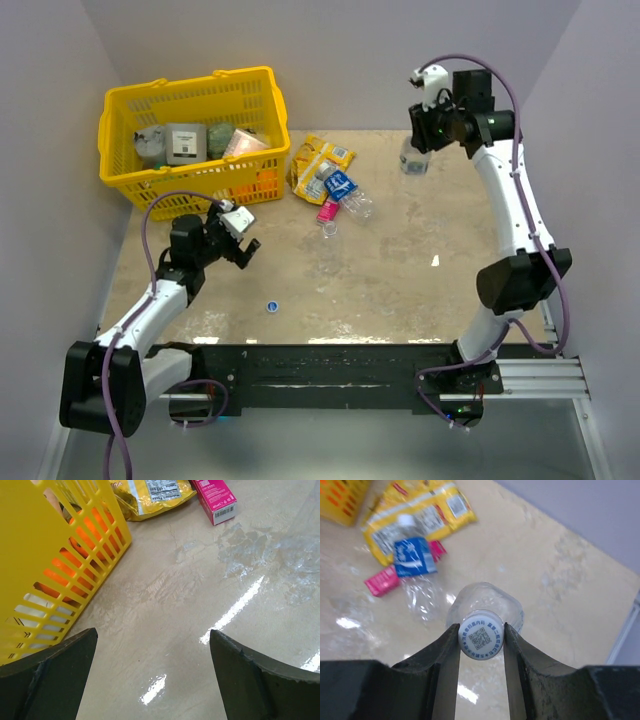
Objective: Screw on the bottle caps
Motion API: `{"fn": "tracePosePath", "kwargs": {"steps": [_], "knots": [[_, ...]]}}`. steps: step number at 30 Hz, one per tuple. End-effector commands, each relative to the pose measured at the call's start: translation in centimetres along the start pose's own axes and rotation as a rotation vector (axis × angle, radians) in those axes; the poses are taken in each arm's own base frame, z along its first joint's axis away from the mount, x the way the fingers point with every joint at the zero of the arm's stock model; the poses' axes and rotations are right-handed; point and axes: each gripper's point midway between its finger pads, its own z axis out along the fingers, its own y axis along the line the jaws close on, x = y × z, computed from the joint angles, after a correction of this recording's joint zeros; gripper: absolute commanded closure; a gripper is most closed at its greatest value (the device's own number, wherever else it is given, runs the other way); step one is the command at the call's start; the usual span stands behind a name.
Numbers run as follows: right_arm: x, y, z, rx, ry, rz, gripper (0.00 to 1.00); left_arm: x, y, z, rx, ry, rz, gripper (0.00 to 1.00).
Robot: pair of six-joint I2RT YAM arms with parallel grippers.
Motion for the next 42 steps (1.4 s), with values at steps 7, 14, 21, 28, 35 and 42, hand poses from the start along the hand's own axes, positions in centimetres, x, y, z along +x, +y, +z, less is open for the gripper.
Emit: {"fn": "tracePosePath", "kwargs": {"steps": [7, 14, 21, 28, 35, 42], "knots": [[7.2, -1.5, 2.3, -0.072, 0.082, 0.102, 1.00, -2.5, 0.9, 0.4, 0.004, -0.059, -0.001, 0.00], [8.9, -1.2, 4.0, -0.088, 0.112, 0.119, 1.00, -2.2, 0.9, 0.5, 0.007, -0.048, 0.001, 0.00], [10.4, -1.0, 4.5, -0.096, 0.138, 0.106, 0.93, -2.1, 0.9, 0.6, 0.013, -0.045, 0.001, 0.00], [11.1, -0.2, 4.0, -0.114, 0.118, 0.087, 0.88, -2.0, 0.8, 0.6, 0.016, -0.045, 0.008, 0.00], [12.4, 0.6, 3.4, -0.109, 0.117, 0.100, 0.68, -2.1, 0.8, 0.5, 0.017, -0.046, 0.018, 0.00], [12.1, 0.1, 3.3, -0.087, 0.110, 0.095, 0.45, -2.2, 0.7, 0.6, 0.026, -0.052, 0.017, 0.00]]}}
